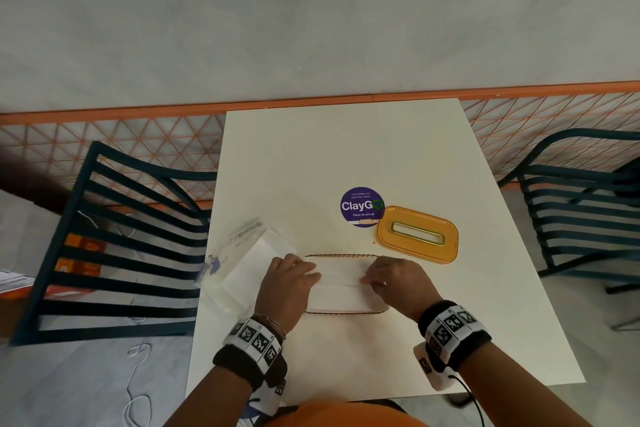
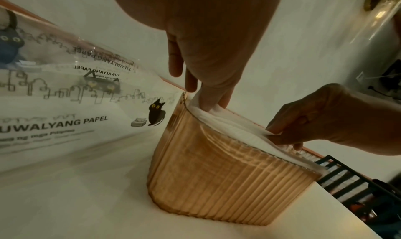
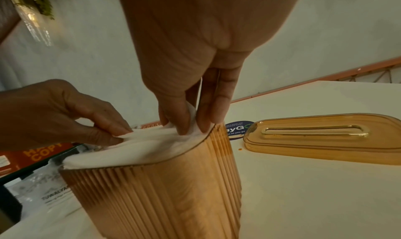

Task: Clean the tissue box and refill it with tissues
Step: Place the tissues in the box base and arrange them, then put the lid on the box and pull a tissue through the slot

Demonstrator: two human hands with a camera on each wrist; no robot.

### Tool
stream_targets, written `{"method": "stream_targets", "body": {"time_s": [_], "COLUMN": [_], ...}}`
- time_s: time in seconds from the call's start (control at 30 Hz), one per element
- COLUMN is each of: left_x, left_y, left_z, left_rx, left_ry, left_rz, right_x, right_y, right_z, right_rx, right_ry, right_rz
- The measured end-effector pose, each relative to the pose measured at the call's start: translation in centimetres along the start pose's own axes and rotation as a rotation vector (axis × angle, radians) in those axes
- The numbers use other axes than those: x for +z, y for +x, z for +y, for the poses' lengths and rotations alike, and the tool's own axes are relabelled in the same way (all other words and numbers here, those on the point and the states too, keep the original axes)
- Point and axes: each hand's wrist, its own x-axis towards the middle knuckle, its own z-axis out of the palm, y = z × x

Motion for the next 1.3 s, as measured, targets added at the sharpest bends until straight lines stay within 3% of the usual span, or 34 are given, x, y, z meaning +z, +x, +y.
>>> {"method": "stream_targets", "body": {"time_s": [0.13,0.27,0.47,0.57,0.7,0.8,0.87,0.97,1.17,1.3], "left_x": [-0.3,0.8,3.6,4.3,4.6,5.0,5.1,5.1,5.0,4.9], "left_y": [-0.6,-1.0,-1.7,-2.2,-2.3,-2.2,-2.2,-2.0,-1.9,-2.0], "left_z": [2.5,6.3,7.8,8.0,8.8,9.3,9.7,10.2,10.3,10.3], "left_rx": [-0.037,0.01,-0.063,-0.091,-0.137,-0.166,-0.191,-0.208,-0.22,-0.215], "left_ry": [0.098,0.086,0.114,0.123,0.091,0.119,0.143,0.174,0.2,0.191], "left_rz": [-0.153,-0.157,-0.234,-0.284,-0.255,-0.224,-0.232,-0.214,-0.228,-0.235], "right_x": [0.3,0.3,-0.6,-1.9,-3.8,-4.3,-4.2,-3.3,-2.2,-3.4], "right_y": [0.2,0.3,0.2,-0.2,0.2,1.5,2.6,3.8,5.0,4.3], "right_z": [-0.1,-0.2,0.4,2.3,7.9,12.7,15.0,16.8,17.4,16.7], "right_rx": [-0.01,-0.063,-0.095,-0.036,0.196,0.362,0.402,0.408,0.38,0.457], "right_ry": [-0.024,-0.052,-0.081,0.008,0.047,-0.093,-0.184,-0.209,-0.272,-0.175], "right_rz": [-0.008,0.009,-0.028,-0.015,0.142,-0.006,-0.161,-0.279,-0.276,-0.307]}}
